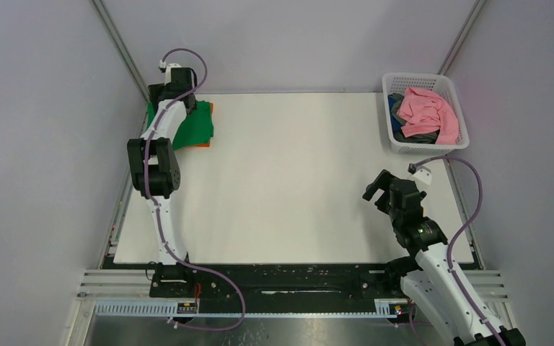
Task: Fold and stack the t-shirts
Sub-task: Reset both arms
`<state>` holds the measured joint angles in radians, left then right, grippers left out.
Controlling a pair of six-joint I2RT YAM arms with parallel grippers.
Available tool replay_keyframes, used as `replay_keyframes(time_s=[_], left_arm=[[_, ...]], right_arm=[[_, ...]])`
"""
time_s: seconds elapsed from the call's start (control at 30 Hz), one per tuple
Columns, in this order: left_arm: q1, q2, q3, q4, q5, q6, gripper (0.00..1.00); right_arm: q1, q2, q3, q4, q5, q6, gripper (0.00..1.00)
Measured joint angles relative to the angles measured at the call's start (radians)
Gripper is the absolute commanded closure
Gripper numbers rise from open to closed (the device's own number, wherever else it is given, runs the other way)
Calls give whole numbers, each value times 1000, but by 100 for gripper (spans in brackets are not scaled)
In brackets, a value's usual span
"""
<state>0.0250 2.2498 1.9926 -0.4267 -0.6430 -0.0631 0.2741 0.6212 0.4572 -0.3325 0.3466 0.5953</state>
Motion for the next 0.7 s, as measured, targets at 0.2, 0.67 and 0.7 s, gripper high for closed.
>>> replay_keyframes(time_s=[0.2,0.67,0.7], left_arm=[[-10,-215,-213,23,217,-216,1],[-438,-1198,-1297,186,327,-443,1],[-439,-1244,-1350,167,327,-452,1]], right_arm=[[0,-11,0,-1,-18,0,1],[0,-15,0,-45,-26,5,1],[0,-7,0,-45,-26,4,0]])
